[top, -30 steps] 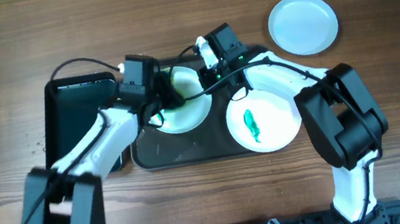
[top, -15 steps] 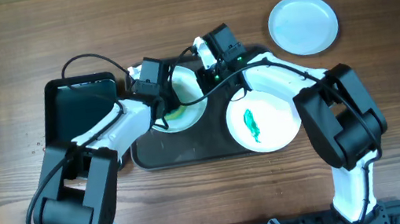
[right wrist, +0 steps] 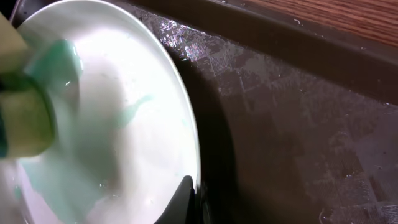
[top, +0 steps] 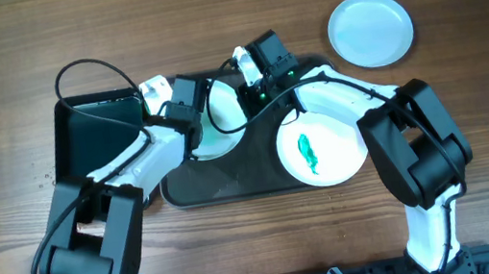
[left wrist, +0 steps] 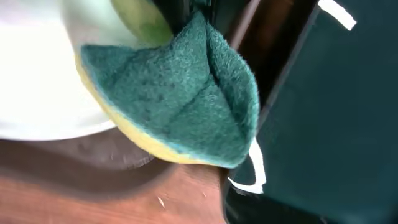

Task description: Clean dirty plates on tray and stack at the side

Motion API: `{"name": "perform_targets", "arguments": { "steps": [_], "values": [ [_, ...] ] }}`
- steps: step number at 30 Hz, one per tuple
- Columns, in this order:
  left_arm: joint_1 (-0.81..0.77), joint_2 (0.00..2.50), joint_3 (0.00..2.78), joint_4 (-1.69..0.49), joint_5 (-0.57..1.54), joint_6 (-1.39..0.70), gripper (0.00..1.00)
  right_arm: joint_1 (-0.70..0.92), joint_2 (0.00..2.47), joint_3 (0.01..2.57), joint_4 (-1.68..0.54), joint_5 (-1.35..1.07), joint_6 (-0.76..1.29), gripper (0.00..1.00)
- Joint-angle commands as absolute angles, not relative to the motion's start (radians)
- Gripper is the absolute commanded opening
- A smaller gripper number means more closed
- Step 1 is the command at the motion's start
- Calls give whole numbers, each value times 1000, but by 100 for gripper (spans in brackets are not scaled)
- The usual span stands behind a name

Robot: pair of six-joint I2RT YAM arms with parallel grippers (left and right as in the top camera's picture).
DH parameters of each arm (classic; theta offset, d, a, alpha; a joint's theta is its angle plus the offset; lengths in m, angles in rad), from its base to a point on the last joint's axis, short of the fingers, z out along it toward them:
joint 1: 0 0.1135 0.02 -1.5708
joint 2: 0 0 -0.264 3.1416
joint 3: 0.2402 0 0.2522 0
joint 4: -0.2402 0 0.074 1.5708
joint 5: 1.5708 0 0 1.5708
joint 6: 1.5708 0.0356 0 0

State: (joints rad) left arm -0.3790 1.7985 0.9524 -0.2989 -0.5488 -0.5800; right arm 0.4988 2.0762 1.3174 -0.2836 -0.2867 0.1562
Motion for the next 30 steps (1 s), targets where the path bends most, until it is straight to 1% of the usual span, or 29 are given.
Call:
{"name": "perform_targets", "arguments": {
  "steps": [1, 5, 8, 12, 14, 17, 19, 23, 27, 30],
  "values": [
    [-347, 1728, 930, -266, -610, -572, 4, 472, 2089, 1313, -297, -199, 130, 4],
    [-322, 1655, 930, -219, -307, -680, 4, 472, 2089, 1313, -296, -200, 131, 4],
    [-282, 1639, 930, -226, -210, -693, 4, 472, 2085, 1314, -294, -199, 130, 4],
    [-194, 1593, 930, -319, -201, -693, 4, 472, 2053, 1315, -268, -199, 83, 4],
    [-127, 1515, 930, -359, -202, -692, 4, 472, 2020, 1315, -255, -182, 53, 5],
    [-42, 1403, 930, -415, -201, -692, 4, 472, 1964, 1314, -238, -70, 33, 5],
    [16, 1337, 930, -482, -198, -692, 4, 474, 1914, 1315, -219, -10, -46, 5],
    [44, 1340, 926, -571, -198, -692, 4, 498, 1831, 1314, -200, 91, -171, 4],
    [44, 1394, 896, -577, -199, -693, 4, 585, 1771, 1315, -182, 318, -363, 4],
    [44, 1440, 894, -584, -198, -693, 4, 673, 1760, 1315, -163, 547, -540, 4]
  ]
}}
